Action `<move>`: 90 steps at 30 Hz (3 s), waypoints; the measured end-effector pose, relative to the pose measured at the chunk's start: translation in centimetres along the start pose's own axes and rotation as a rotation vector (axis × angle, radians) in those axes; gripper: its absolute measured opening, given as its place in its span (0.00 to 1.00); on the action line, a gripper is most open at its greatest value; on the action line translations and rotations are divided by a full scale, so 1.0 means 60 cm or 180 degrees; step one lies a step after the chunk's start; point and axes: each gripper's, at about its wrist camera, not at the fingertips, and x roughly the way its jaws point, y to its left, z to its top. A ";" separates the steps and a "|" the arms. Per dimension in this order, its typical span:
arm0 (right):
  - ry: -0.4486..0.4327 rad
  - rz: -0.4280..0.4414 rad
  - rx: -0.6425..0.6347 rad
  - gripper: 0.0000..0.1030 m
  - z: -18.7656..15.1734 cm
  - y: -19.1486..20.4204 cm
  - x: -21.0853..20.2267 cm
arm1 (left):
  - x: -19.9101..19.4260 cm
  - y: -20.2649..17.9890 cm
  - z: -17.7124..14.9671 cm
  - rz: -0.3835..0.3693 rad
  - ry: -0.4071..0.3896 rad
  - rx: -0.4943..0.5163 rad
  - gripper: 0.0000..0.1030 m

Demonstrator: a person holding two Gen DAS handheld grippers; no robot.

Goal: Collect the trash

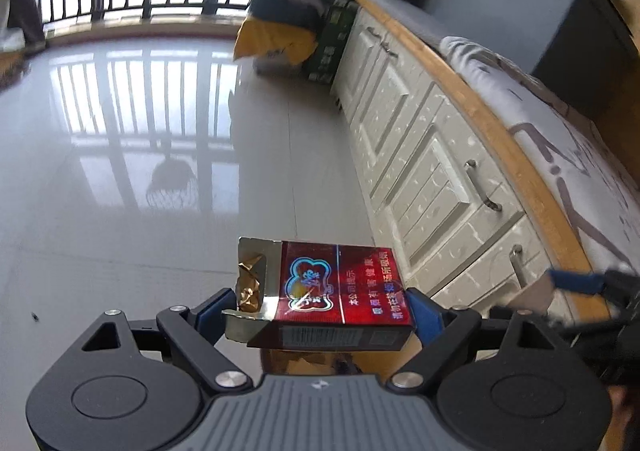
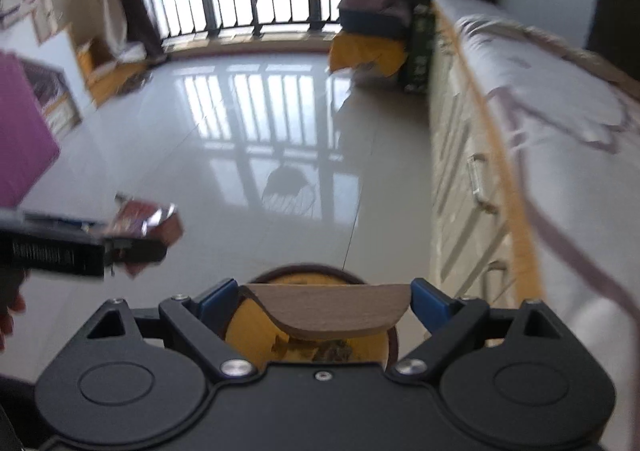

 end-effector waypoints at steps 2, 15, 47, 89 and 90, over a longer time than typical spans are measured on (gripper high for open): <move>0.0116 0.0060 -0.0066 0.90 -0.003 0.005 0.022 | 0.014 0.004 0.004 -0.0024 0.0013 -0.0043 0.87; 0.0976 0.0417 -0.0291 0.90 -0.055 0.006 0.159 | 0.177 -0.002 -0.032 -0.0349 0.0579 -0.0336 0.87; 0.1334 0.0846 0.0608 1.00 -0.080 -0.056 0.225 | 0.288 0.006 -0.054 -0.0226 0.0751 -0.0034 1.00; 0.0818 0.0096 -0.0124 1.00 0.028 -0.002 -0.038 | -0.016 -0.022 0.002 0.0327 0.0457 0.0226 1.00; 0.0784 0.0073 -0.0103 1.00 0.029 -0.004 -0.050 | -0.025 -0.025 0.003 0.0334 0.0444 0.0238 1.00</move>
